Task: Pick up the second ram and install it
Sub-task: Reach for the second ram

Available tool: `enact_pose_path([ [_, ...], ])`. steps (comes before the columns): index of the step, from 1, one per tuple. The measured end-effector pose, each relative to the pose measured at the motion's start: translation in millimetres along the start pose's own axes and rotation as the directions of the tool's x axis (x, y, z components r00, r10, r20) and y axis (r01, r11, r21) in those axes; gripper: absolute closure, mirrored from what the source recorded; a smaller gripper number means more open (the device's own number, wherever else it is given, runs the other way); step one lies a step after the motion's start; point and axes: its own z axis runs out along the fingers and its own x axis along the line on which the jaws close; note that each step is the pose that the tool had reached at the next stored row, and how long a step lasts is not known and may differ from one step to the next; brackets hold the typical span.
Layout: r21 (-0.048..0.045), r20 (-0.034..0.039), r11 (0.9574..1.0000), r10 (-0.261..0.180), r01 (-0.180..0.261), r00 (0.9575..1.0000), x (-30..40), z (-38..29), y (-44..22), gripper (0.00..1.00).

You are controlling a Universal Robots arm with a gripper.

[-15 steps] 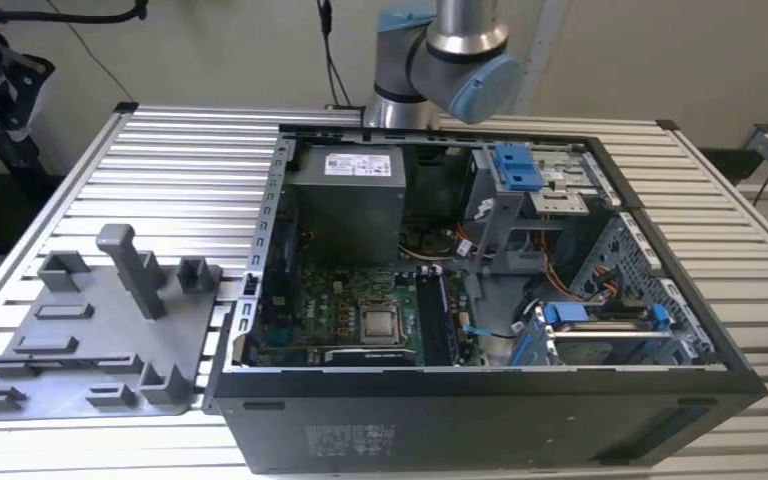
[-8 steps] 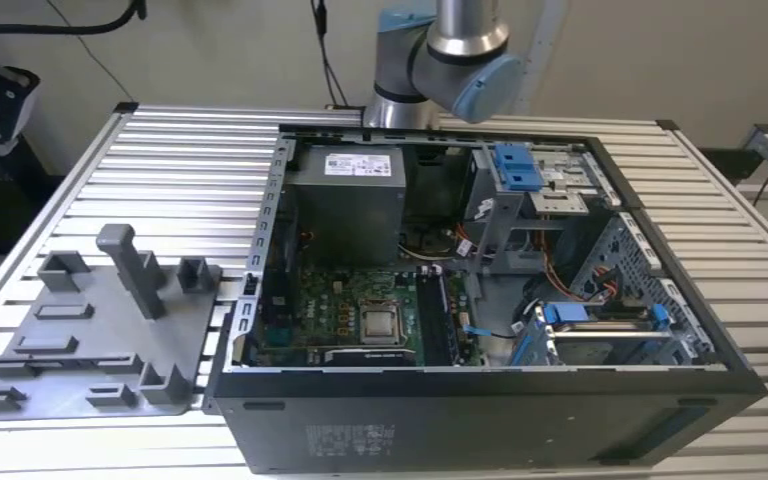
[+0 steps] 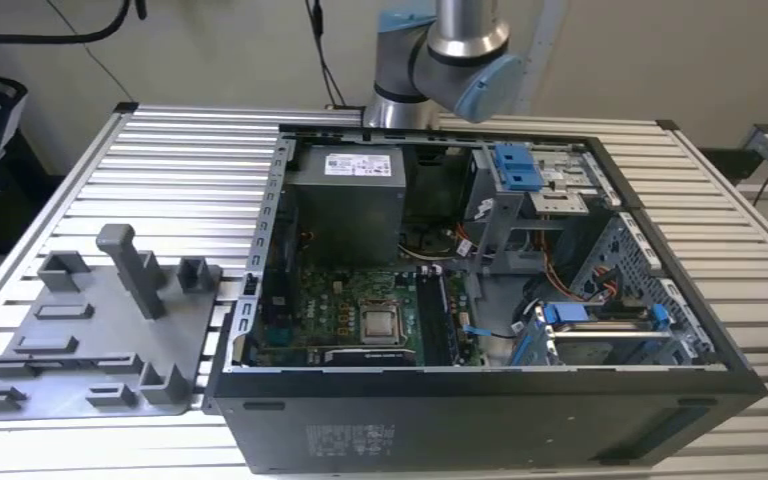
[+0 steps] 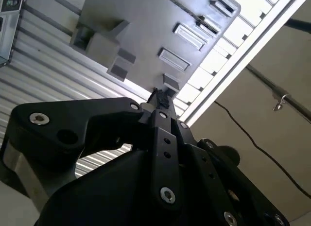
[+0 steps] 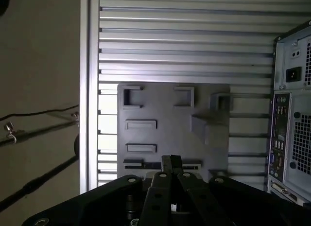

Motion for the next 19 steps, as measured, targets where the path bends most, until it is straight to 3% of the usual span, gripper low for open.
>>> enact_pose_path([
  [16, -0.0004, -0.0011, 0.9998, -0.022, 0.022, 0.9998, 2.7, -0.3, -39.2, 0.89],
  [19, -0.0004, -0.0012, 0.9997, -0.023, 0.023, 0.9997, 3.0, -0.1, -41.3, 0.89],
])
